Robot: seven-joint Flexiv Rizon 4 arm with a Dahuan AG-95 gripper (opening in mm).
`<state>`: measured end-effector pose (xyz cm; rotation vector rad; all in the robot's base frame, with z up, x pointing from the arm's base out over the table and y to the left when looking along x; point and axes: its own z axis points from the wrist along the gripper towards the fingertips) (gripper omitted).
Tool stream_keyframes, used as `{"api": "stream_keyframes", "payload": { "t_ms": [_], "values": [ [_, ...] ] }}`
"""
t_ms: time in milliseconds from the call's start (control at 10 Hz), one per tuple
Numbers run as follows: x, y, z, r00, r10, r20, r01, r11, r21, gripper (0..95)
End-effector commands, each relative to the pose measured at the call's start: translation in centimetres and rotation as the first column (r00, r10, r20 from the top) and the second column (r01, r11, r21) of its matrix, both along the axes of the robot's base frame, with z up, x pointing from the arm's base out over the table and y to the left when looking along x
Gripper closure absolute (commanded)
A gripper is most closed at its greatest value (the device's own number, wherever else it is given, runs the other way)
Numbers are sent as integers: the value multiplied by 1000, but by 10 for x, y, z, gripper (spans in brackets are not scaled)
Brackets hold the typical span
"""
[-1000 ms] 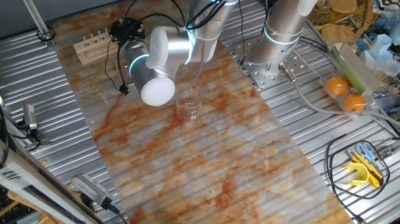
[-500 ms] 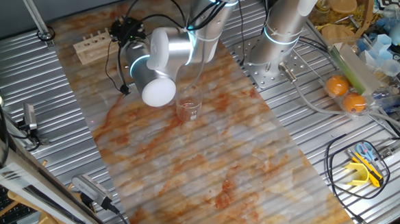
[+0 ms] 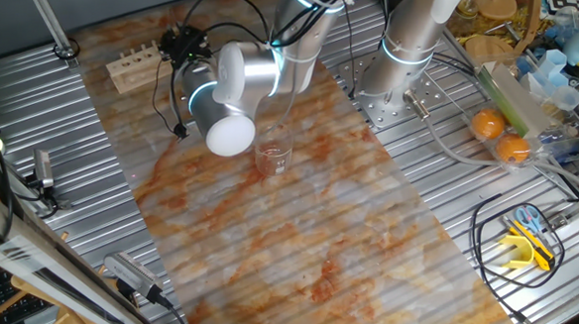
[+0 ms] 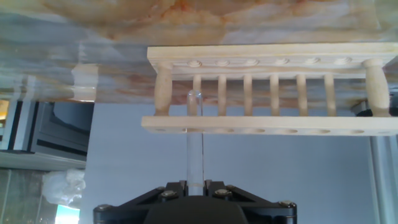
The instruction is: Pour out the test tube
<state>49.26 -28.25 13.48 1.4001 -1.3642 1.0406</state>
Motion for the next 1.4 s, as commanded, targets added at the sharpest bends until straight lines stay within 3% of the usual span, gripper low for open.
{"api": "stream_keyframes", "payload": {
  "t_ms": [100, 600, 1400],
  "values": [
    [-1, 1, 3, 1000, -1, 0, 1, 1000, 3, 950],
    [-9, 4, 18, 1000, 13, 8, -13, 1000, 17, 950],
    [-18, 12, 42, 999, 52, 11, -53, 999, 10, 950]
  ]
}}
